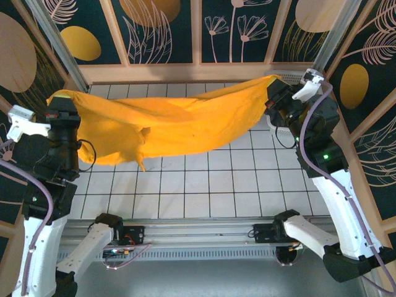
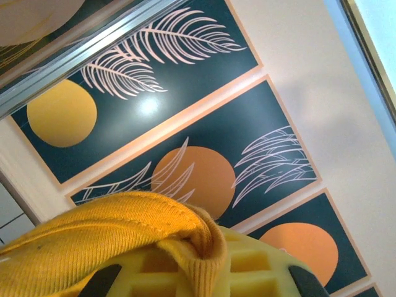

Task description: Fold and stack the t-shirts

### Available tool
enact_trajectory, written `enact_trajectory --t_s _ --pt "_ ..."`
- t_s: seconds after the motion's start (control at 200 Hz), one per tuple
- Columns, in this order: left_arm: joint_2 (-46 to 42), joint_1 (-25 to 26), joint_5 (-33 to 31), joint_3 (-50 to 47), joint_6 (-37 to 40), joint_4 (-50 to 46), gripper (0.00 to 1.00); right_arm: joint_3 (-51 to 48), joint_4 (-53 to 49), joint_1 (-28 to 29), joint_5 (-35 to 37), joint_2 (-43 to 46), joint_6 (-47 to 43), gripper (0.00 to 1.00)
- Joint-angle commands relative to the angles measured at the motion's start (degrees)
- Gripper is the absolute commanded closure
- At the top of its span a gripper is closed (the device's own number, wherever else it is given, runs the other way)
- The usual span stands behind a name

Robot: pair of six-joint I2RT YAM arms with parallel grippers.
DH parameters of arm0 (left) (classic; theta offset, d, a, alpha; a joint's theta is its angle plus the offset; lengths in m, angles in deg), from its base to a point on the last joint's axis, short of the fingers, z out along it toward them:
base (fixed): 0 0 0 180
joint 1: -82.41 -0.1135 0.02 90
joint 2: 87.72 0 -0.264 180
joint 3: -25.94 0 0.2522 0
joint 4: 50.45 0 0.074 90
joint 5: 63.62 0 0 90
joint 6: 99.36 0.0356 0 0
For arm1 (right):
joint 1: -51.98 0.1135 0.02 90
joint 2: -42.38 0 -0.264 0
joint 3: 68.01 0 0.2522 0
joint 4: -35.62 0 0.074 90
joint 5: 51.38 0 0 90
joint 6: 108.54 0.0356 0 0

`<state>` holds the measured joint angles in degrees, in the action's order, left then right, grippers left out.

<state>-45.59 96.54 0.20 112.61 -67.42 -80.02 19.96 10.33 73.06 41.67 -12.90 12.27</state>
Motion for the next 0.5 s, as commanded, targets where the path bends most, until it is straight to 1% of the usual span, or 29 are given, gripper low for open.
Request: enact_trajectory --t_s 0.0,0.075,0.16,0.19,0.275,0.325,0.34,0.355,0.385,0.4,0.405,0.415,0.435,0.45,0.465,0.495 --pt "6.39 -0.24 -1.72 -0.39 -2.14 0.7 1.0 0.9 1.08 -0.82 0.23 -5.75 1.7 1.0" --pt "12.8 -0.3 -2.02 -0.51 -3.8 -1.38 1.0 2.54 1.56 -2.05 -1.15 -11.82 2.16 1.0" --pt "20.79 -0.43 -0.71 -1.01 -2.84 0.21 1.0 5.26 1.4 -4.99 -1.82 -20.6 4.25 1.0" --pt "23.73 -0.7 -0.17 -0.99 -2.43 1.01 1.0 6.57 1.22 -6.08 -3.93 -24.16 4.86 1.0" --pt "32.6 -2.86 3.16 0.26 -1.94 2.01 1.0 10.67 1.03 -8.09 -6.75 -35.16 5.32 1.0" --pt "37.59 -4.81 6.48 1.26 -1.85 2.78 1.0 14.57 -0.25 -9.01 -8.47 -42.3 5.38 1.0" --pt "39.4 -5.38 7.51 1.66 -1.69 3.07 0.98 16.11 -0.85 -9.32 -9.34 -44.42 5.42 1.0" --pt "40.88 -5.95 8.45 2.08 -1.48 3.15 0.96 17.68 -1.54 -9.58 -10.35 -46.85 5.41 0.98" --pt "44.18 -7.09 10.86 3.03 -1.18 3.39 0.86 21.32 -3.34 -10.33 -12.64 -51.5 5.34 0.83" --pt "45.9 -7.82 12.49 3.63 -0.95 3.72 0.78 23.29 -4.38 -10.57 -13.72 -53.66 5.18 0.76" --pt "46.45 -8.03 13.05 3.86 -0.8 3.84 0.74 23.93 -4.73 -10.6 -14.01 -54.43 5.11 0.74" --pt "47.56 -8.45 14.21 4.21 -0.53 4.07 0.68 25.25 -5.48 -10.75 -14.56 -55.53 4.98 0.69" --pt "49.76 -9.33 16.53 5.38 0.14 4.16 0.53 28.09 -7.35 -10.94 -15.3 -58.69 4.57 0.62" --pt "51.18 -9.86 18.0 6.42 0.69 3.83 0.42 30.34 -8.87 -11.0 -15.57 -60.7 4.21 0.58" --pt "53.02 -10.31 19.02 7.63 1.24 3.15 0.34 32.3 -10.39 -11.01 -15.58 -62.44 3.95 0.55" --pt "55.55 -10.81 20.25 10.45 2.63 1.01 0.27 36.22 -13.36 -11.01 -15.09 -65.33 3.23 0.51"
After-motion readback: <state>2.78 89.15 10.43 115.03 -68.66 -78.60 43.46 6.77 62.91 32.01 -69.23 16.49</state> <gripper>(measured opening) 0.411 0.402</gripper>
